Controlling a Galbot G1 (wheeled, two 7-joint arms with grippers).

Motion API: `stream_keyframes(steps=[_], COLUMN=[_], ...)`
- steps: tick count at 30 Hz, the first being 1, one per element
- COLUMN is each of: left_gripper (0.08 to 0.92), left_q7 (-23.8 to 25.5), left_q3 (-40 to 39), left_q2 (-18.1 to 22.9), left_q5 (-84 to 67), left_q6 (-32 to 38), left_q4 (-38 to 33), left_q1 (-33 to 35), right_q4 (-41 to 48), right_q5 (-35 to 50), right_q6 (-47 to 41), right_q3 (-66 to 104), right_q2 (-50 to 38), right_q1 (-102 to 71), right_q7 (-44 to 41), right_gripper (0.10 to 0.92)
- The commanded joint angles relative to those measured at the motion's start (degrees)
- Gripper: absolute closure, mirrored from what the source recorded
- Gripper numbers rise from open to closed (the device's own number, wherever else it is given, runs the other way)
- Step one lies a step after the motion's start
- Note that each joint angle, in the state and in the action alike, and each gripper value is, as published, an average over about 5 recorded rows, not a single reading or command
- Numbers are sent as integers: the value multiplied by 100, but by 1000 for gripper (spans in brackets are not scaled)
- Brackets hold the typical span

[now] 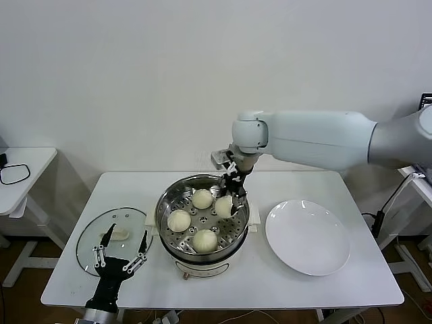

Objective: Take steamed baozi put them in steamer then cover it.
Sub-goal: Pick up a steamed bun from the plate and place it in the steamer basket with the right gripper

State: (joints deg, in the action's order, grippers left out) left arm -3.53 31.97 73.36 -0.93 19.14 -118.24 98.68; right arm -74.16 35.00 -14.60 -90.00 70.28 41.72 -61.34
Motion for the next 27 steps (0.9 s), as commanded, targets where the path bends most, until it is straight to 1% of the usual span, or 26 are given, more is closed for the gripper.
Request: stream_keyframes(steps=[1,10,15,17,20,24,27], left_gripper=[177,177,177,177,177,177,177], left_q7=[1,-8,-17,-18,-19,-16,-11], left_q3=[14,10,25,29,36,60,73], left_q2=[-1,6,3,5,6,-1,-9], left_q5=[3,2,1,1,1,3,8], left_q6=[2,4,1,-6,-16,-16,-25], left_q4=[12,27,32,15,-10,-31,-33], left_q1=[-2,-16,-22,-24,-24,-19,-19], right_q4=[158,157,116,79,-44,-338,-722], right_q5=[-121,-269,-224,-198,-191,-530,-762], right_q6=[-89,-105,-97,-91,-60,247,553], right_q3=[-81,-97,-35,39,260,912,1435], right_q2=[238,150,126,97,-42,-468,-912], right_q1=[-327,-422,-429,-424,-422,-473,-430], right_q7=[195,387,513,543,517,90,-279], right_gripper=[379,336,239,213,204,203,203])
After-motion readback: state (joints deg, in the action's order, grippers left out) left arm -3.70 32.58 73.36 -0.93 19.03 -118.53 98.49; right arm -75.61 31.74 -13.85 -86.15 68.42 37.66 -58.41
